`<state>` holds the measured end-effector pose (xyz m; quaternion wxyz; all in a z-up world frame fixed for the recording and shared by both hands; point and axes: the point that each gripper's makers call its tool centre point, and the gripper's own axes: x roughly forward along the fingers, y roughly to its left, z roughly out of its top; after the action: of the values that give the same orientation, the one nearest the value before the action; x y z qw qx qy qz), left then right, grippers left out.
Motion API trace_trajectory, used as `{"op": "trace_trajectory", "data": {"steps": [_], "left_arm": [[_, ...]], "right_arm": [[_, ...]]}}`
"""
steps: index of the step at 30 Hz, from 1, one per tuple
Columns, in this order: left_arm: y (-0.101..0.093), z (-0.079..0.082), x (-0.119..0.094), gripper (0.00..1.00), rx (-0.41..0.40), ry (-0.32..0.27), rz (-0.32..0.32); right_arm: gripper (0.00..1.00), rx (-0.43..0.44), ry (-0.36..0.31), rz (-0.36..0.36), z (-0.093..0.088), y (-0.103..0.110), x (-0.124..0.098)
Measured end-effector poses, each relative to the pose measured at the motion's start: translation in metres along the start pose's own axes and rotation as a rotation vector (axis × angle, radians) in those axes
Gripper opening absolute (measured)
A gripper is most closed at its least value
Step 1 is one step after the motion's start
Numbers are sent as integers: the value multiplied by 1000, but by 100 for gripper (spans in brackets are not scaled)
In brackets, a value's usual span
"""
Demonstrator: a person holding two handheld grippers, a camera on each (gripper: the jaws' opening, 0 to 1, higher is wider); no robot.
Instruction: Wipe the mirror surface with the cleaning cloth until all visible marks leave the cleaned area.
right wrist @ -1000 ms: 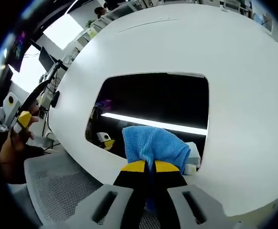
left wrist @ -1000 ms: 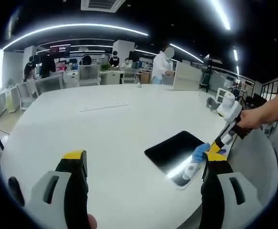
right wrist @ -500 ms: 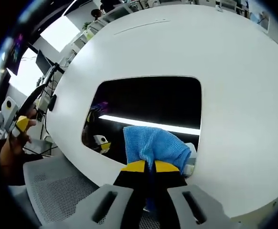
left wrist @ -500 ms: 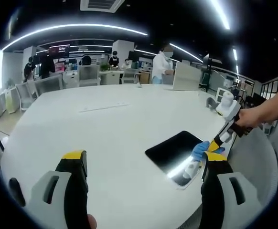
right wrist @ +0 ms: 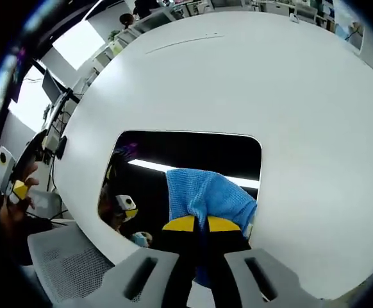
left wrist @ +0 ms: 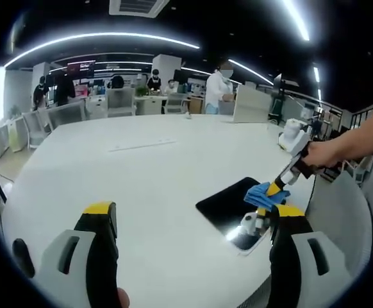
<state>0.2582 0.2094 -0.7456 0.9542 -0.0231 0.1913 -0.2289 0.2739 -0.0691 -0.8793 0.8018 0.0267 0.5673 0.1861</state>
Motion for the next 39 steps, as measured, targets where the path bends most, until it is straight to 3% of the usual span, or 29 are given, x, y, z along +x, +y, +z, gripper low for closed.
{"op": "trace_trajectory", "data": {"steps": [15,30,39], "left_arm": [[1,-5,-4,99,-13,10,13],[-4,-7,-6,99,-19,12,21],[-5,-4,-8,99,-18,8,29]], "right_arm": [[0,-8,-17,-28,37,-12,12],[0,-20,-41,-40,52,-15,17],[0,-29,-78,-20,58,-15,2]]}}
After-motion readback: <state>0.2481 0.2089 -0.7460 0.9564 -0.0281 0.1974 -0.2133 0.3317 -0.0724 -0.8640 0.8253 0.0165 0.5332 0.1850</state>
